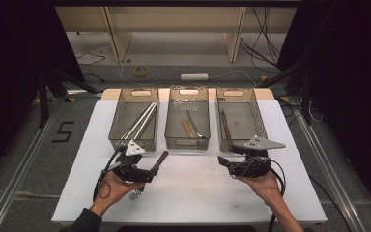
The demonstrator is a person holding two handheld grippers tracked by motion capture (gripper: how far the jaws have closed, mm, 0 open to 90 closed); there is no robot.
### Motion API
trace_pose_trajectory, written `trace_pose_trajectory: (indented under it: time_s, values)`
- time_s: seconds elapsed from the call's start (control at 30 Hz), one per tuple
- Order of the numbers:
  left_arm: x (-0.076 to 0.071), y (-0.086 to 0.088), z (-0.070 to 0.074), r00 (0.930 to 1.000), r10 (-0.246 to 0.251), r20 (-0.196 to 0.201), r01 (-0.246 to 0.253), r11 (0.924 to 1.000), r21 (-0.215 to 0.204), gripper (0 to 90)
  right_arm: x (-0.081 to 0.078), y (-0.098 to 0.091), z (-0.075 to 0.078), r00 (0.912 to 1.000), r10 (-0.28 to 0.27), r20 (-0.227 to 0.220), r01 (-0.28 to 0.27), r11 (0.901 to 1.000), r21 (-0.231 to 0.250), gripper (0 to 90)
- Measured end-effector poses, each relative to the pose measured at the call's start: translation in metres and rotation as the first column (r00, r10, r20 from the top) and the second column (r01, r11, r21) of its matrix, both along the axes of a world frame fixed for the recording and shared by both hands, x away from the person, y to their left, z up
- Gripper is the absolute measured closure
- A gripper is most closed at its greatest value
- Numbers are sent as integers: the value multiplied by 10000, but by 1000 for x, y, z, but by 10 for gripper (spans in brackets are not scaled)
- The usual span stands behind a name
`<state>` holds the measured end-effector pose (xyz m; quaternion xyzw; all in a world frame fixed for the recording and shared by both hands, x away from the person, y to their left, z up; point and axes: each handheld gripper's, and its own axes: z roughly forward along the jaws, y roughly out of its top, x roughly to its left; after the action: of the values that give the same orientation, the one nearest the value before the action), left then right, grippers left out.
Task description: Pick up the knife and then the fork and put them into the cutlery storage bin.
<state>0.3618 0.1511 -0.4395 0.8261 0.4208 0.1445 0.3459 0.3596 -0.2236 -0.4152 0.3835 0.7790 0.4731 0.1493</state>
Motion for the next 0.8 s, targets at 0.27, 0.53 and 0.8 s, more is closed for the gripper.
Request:
trace_pose_trajectory:
  time_s: [0.27,0.53,0.8]
  values:
    - [6,-3,-3,9991,56,-412,-38,9991,424,225,-7,1,-3,9999,144,-88,-145,9999,-68,308]
    - [13,-7,-4,9981,39,-622,3,9977,672,298,-13,2,-4,9996,291,-60,-292,9995,-111,308]
    - [23,-14,-9,9938,-62,-1109,193,9929,1170,374,-17,4,-6,9989,457,-141,-459,9987,-201,307]
